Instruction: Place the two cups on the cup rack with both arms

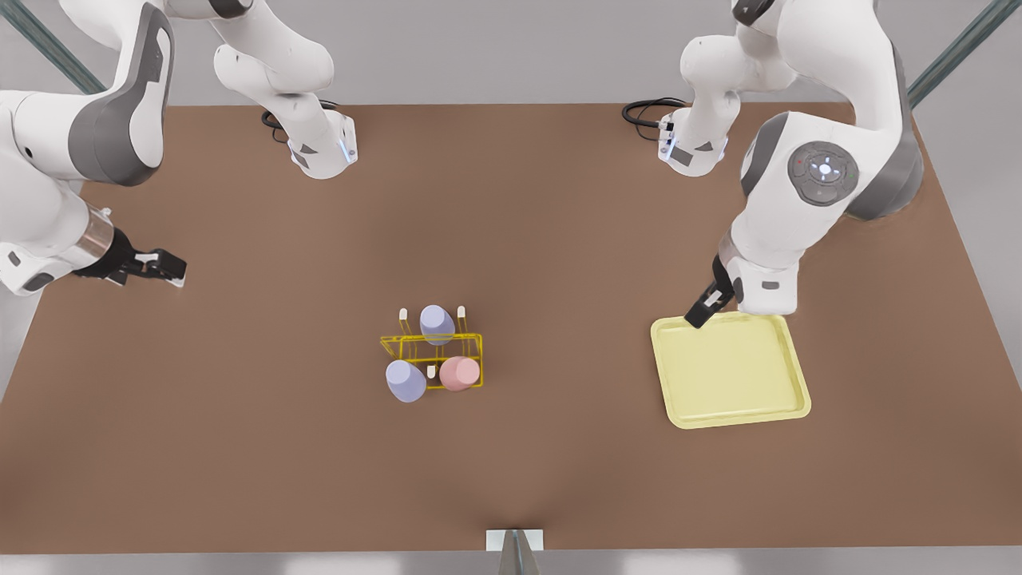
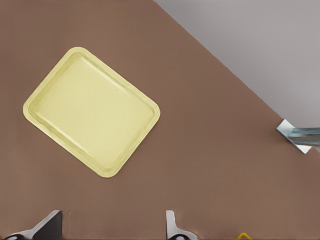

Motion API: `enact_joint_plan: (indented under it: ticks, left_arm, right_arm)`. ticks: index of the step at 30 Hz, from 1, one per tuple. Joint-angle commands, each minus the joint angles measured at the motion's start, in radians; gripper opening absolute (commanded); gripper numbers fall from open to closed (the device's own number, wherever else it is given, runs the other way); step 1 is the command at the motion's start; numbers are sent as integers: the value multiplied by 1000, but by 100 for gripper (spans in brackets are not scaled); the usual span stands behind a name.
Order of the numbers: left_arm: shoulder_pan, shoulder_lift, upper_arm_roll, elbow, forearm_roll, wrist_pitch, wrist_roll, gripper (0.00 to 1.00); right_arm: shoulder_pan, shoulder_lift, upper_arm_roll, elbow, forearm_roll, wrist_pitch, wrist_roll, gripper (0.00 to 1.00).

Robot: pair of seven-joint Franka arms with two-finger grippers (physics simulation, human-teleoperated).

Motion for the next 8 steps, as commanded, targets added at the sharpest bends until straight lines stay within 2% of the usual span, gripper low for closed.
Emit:
enact_joint_plan:
  ticks: [1, 3, 8]
  left_arm:
    - [4, -67, 5, -82, 45, -112, 751, 100]
    - [4, -29, 3, -42, 40, -178, 753, 100]
    - [9, -29, 0, -42, -8, -218, 747, 100]
  right_arm:
    - [0, -1, 0, 4, 0, -57, -39, 100]
    - [0, -2, 0, 4, 0, -57, -39, 100]
    - [0, -2, 0, 5, -2, -57, -39, 100]
